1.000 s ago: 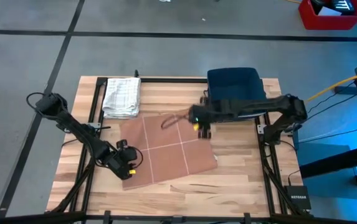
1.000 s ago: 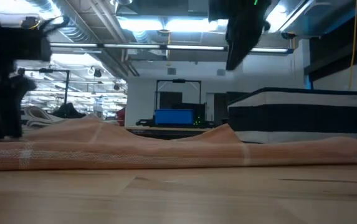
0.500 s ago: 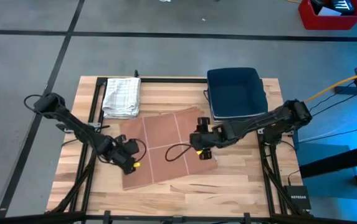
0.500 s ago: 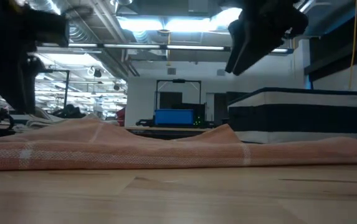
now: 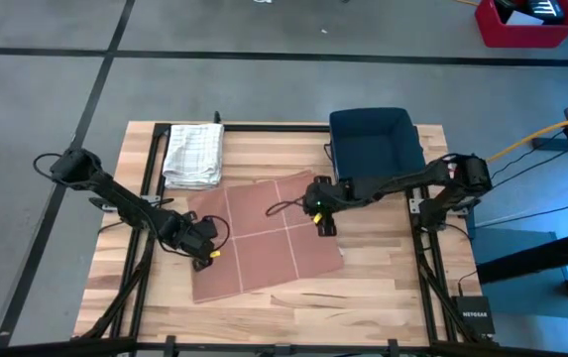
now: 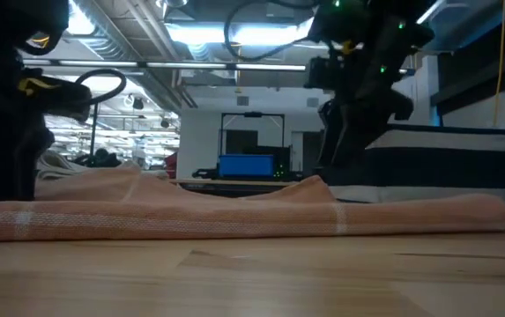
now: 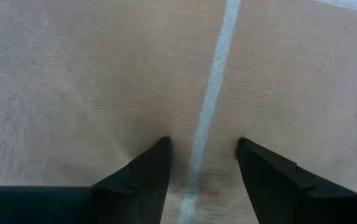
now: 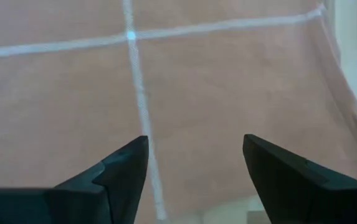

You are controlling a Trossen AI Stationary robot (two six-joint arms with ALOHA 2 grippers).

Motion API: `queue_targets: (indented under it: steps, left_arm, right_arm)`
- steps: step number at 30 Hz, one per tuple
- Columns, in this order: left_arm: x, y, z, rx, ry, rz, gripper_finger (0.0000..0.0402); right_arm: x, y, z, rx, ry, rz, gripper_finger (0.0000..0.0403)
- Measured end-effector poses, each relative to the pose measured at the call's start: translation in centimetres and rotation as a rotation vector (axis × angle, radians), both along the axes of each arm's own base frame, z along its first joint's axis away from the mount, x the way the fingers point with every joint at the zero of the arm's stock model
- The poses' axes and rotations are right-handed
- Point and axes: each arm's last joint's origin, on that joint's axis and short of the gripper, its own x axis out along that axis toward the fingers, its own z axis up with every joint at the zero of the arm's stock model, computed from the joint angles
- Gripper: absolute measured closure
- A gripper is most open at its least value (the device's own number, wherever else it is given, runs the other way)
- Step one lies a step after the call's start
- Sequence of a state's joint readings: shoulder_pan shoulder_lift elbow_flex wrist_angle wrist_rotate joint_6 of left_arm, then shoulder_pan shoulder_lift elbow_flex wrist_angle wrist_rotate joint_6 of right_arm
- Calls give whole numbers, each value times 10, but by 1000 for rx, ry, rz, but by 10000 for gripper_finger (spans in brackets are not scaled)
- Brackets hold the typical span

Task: Fold towel
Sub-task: Fold the brown towel on the table

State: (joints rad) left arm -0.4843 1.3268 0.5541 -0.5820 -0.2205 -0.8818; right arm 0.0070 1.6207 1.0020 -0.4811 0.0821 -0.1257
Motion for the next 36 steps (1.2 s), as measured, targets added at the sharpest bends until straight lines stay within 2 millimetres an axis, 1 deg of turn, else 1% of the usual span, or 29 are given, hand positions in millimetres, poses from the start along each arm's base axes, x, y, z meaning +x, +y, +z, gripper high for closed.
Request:
queue_targets:
  steps: [3, 7, 9, 12, 15, 20, 25, 28, 31, 36]
  left_arm:
    - [-5, 2, -5, -12, 30, -1, 221]
    - [-3, 0, -2, -27, 43, -45, 221]
    - [-1, -2, 4, -41, 48, -76, 221]
    - [4, -4, 18, -56, 40, -88, 221]
    - [6, -7, 30, -67, 4, -87, 221]
    - [4, -9, 34, -80, -21, -46, 221]
    - [10, -6, 35, 19, -99, -42, 221]
    - [13, -2, 36, 50, -127, -41, 221]
    - [15, 4, 36, 24, -101, -23, 209]
    - [16, 8, 35, -4, -73, -58, 163]
  right_arm:
    - [-1, -8, -4, 20, -5, 15, 141]
    - [-7, -10, -10, 20, 41, 36, 139]
    - [-8, -9, -10, 17, 55, 46, 138]
    - [-6, -8, -5, 44, 61, 59, 138]
    - [-3, -6, -2, 96, 27, 66, 137]
    - [7, -7, 4, 20, -81, 153, 137]
    - [20, -8, 13, -22, -244, 159, 137]
    - [22, -8, 15, -25, -274, 160, 137]
    - [22, -8, 15, -24, -273, 160, 135]
    - [17, -8, 11, -17, -207, 161, 113]
